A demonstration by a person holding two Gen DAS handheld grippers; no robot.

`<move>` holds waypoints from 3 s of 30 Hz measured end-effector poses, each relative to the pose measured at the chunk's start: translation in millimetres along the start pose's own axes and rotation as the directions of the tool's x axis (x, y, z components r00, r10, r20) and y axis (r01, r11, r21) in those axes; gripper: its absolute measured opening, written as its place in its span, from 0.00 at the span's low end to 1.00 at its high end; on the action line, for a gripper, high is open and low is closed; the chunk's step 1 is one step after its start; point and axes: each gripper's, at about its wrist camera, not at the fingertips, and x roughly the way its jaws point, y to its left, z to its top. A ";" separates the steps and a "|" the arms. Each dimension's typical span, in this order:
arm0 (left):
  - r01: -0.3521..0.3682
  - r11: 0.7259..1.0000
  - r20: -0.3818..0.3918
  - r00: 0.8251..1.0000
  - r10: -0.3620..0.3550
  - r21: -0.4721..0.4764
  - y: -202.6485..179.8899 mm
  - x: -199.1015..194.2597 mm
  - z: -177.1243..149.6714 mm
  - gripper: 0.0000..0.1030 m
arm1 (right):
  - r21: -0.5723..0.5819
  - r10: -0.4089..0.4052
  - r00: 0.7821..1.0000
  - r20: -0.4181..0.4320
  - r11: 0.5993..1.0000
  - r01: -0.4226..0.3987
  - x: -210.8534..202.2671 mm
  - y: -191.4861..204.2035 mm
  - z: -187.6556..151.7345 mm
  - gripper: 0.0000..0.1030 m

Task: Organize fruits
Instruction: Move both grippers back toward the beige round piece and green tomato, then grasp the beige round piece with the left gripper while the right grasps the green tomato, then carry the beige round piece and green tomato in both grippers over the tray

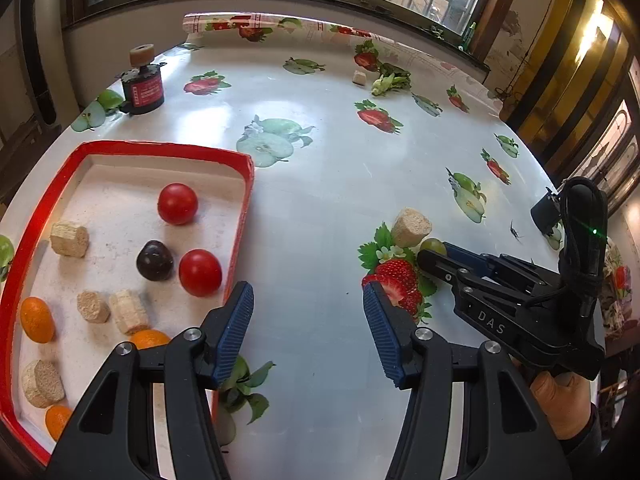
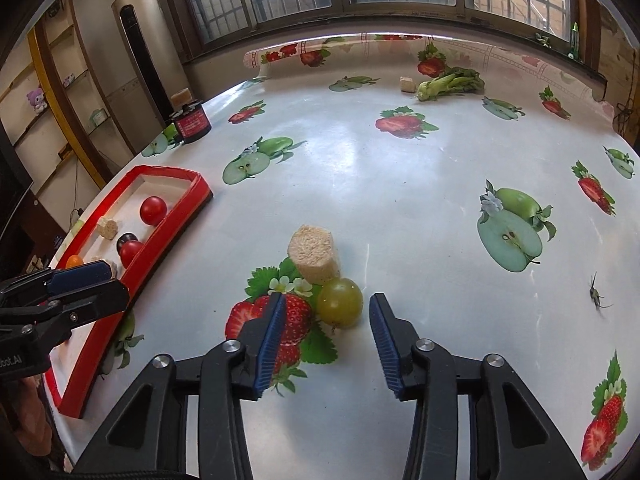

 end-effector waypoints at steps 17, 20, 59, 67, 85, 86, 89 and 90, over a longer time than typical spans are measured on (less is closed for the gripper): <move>0.052 0.992 -0.054 0.997 -0.046 0.114 -91.4 87.1 29.8 0.54 | 0.169 -0.031 0.995 0.093 0.985 0.015 -51.5 -72.3 -14.7 0.25; 0.064 0.992 -0.054 0.997 -0.059 0.107 -90.4 90.0 34.5 0.27 | 0.175 -0.032 0.995 0.099 0.984 0.014 -55.5 -75.3 -16.6 0.25; -0.039 0.999 0.093 0.995 0.041 -0.026 -0.2 -26.2 -34.7 0.27 | -0.025 0.107 0.986 0.127 0.994 -0.105 -78.3 47.5 -21.4 0.25; -0.054 0.997 0.099 0.993 0.059 -0.048 14.5 -38.3 -47.2 0.27 | -0.070 0.139 0.983 0.118 0.989 -0.132 -77.8 73.4 -21.6 0.24; -0.099 0.990 0.109 0.988 0.109 -0.099 49.7 -55.9 -59.8 0.27 | -0.131 0.185 0.978 0.093 0.976 -0.172 -68.5 110.4 -16.9 0.24; -0.100 0.990 0.108 0.988 0.111 -0.102 51.6 -55.9 -60.1 0.27 | -0.135 0.187 0.978 0.091 0.975 -0.174 -67.3 112.3 -16.5 0.24; -0.101 0.989 0.106 0.988 0.113 -0.112 58.0 -57.1 -62.5 0.27 | -0.145 0.193 0.978 0.084 0.973 -0.180 -64.5 118.7 -15.4 0.24; -0.101 0.988 0.105 0.988 0.114 -0.117 60.5 -57.9 -63.6 0.27 | -0.148 0.195 0.977 0.083 0.972 -0.181 -63.7 120.8 -15.1 0.24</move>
